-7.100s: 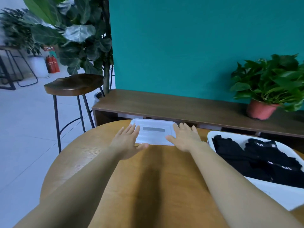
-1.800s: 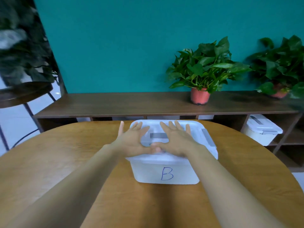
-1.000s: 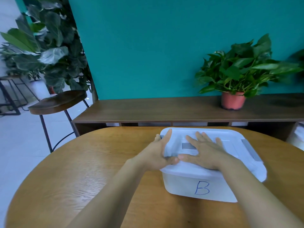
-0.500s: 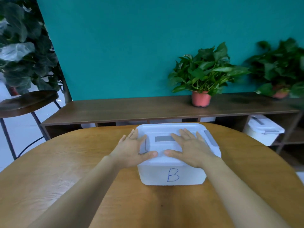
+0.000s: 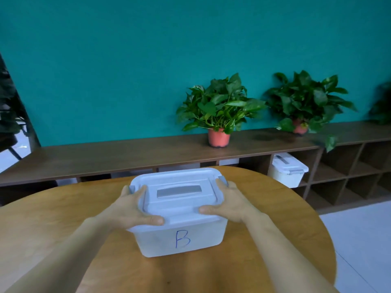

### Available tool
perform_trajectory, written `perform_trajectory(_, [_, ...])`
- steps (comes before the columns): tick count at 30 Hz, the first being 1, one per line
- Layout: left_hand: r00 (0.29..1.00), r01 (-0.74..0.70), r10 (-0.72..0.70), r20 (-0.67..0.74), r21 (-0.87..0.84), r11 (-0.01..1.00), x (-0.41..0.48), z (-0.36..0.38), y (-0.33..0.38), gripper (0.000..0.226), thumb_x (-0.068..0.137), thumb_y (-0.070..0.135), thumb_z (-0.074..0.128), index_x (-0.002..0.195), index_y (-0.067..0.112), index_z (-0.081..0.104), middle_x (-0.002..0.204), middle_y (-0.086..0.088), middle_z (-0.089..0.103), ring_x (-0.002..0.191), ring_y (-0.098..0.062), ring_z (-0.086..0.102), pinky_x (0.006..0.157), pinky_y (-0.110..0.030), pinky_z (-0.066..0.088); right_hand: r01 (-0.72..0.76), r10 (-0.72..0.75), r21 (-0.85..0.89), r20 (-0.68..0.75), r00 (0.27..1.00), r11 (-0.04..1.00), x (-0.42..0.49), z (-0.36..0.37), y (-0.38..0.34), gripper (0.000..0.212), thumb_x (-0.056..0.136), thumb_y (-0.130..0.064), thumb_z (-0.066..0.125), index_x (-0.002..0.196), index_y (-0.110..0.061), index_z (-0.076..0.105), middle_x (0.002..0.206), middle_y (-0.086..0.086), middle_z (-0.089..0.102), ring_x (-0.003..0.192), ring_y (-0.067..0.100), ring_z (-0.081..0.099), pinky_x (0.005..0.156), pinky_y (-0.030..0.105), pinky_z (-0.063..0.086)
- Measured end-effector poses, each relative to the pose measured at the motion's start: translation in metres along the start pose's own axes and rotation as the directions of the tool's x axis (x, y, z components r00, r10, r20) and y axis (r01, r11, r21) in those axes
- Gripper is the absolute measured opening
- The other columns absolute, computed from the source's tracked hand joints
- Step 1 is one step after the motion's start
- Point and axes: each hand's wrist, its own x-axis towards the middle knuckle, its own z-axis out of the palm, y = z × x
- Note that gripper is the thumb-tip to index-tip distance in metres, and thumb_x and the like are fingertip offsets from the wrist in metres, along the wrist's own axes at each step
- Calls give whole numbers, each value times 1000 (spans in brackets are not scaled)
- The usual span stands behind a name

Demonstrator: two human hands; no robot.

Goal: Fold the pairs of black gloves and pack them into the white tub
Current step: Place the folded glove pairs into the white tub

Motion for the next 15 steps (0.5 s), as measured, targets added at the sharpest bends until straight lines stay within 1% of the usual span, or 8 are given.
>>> perform_trajectory(3, [999, -34, 33, 17, 32, 999, 3, 0, -8, 178, 13, 103, 56, 159, 21, -4, 155, -3, 0, 151, -24, 2, 119, -34, 23, 25, -25, -12, 16, 1000, 1000, 2, -2, -2, 134, 48, -78, 76, 156, -32, 12, 152, -9, 18, 134, 18, 33, 105, 31, 39])
perform_trajectory(5, [999, -39, 38, 22, 39, 998, 1, -3, -10, 176, 16, 101, 60, 159, 21, -5, 156, -2, -4, 152, -25, -1, 120, -36, 22, 23, -23, -9, 10, 1000, 1000, 6, -1, -3, 142, 39, -82, 74, 157, -31, 12, 153, -11, 16, 136, 16, 31, 108, 33, 39])
perform_trajectory(7, [999, -40, 40, 4, 31, 999, 0, -4, -12, 175, 17, 98, 63, 159, 21, -5, 153, -1, 0, 151, -25, 3, 119, -36, 25, 39, -39, -7, 3, 999, 999, 9, 2, -6, 148, 35, -83, 73, 157, -29, 11, 156, -13, 9, 142, 16, 24, 112, 35, 35])
perform_trajectory(9, [999, -38, 39, -27, 28, 999, -1, -7, -19, 174, 19, 96, 66, 159, 22, -5, 151, 0, 1, 150, -26, 7, 119, -37, 26, 70, -70, -43, 6, 998, 997, 16, 5, -14, 151, 33, -85, 73, 158, -28, 8, 157, -11, 5, 144, 17, 19, 114, 38, 34])
perform_trajectory(12, [997, -30, 32, -65, 32, 999, 2, -20, -36, 165, 26, 91, 74, 159, 26, 1, 143, 2, 9, 144, -27, 19, 117, -41, 33, 82, -80, -93, 24, 997, 992, 31, 7, -36, 153, 33, -86, 72, 158, -26, 6, 159, -10, 0, 146, 19, 15, 115, 41, 32])
perform_trajectory(13, [997, -27, 30, -75, 34, 999, 4, -27, -43, 163, 27, 91, 74, 159, 28, 2, 142, 3, 10, 143, -27, 22, 115, -41, 35, 80, -77, -92, 30, 997, 993, 38, 8, -44, 155, 32, -85, 72, 158, -25, 5, 161, -10, -3, 147, 19, 13, 116, 41, 31])
perform_trajectory(15, [997, -8, 10, -82, 30, 1000, 10, -43, -57, 166, 24, 94, 71, 159, 27, 0, 144, 4, 8, 143, -26, 21, 115, -41, 35, 89, -85, -93, 46, 995, 992, 53, 11, -63, 157, 33, -84, 72, 158, -23, 1, 162, -11, -8, 149, 19, 10, 117, 41, 29])
